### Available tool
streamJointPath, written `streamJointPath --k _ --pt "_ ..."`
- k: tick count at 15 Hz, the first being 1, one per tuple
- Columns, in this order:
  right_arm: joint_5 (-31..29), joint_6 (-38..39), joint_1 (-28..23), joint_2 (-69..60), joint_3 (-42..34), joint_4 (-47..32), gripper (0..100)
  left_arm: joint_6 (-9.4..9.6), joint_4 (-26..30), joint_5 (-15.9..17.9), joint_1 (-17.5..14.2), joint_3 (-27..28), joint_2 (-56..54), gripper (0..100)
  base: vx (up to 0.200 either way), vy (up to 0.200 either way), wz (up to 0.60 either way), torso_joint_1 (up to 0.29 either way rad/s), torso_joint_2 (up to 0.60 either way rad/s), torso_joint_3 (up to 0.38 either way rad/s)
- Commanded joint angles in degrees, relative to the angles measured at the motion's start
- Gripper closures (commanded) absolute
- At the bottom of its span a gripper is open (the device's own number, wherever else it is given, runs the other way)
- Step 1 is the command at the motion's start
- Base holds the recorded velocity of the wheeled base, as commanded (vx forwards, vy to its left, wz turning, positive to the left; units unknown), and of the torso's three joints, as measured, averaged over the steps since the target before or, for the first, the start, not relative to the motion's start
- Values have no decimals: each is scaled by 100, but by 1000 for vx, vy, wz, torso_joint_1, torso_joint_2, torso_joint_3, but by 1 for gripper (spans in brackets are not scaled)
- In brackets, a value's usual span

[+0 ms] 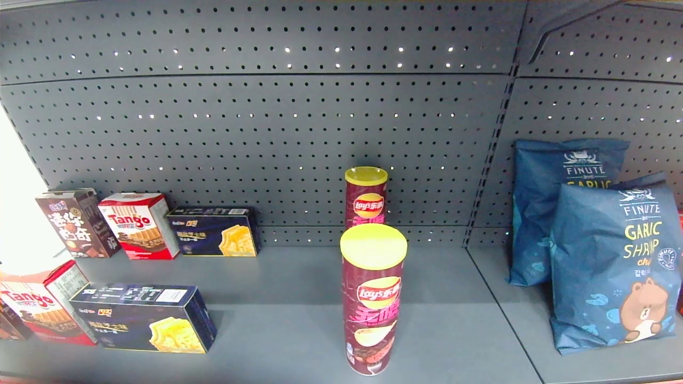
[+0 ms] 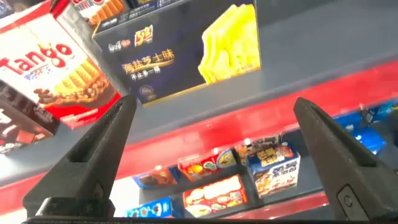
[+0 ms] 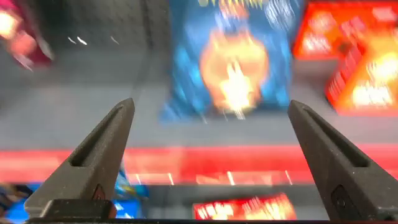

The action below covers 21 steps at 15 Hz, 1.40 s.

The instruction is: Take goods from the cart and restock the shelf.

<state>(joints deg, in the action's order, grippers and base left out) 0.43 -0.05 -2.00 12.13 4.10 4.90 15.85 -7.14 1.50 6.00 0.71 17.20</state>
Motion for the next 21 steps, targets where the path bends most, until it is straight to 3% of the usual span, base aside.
streamJointPath --k 1,8,10,11,18,19,20,21 --pt "159 -57 -415 -694 -401 -543 0 147 758 -9 -20 149 -1245 0 0 0 0 0 0 0" --pt "151 -13 -336 -686 -410 -508 0 120 793 140 -20 114 -1237 0 0 0 0 0 0 0" --pt "159 -39 235 -1125 -410 -490 0 120 793 325 -20 114 -1237 0 0 0 0 0 0 0" --pt "159 -4 226 -1213 -410 -481 0 76 802 325 -20 114 -1237 0 0 0 0 0 0 0" --pt "159 -4 218 -1213 -410 -481 0 -653 793 316 -20 114 -1237 0 0 0 0 0 0 0" --pt "159 5 218 -1213 -410 -481 0 -750 793 263 -20 114 -1237 0 0 0 0 0 0 0" --pt "159 5 218 -1213 -410 -481 0 -952 785 -247 -20 114 -1237 0 0 0 0 0 0 0" --pt "159 5 218 -1213 -410 -481 0 -987 688 -853 -20 70 -1237 0 0 0 0 0 0 0"
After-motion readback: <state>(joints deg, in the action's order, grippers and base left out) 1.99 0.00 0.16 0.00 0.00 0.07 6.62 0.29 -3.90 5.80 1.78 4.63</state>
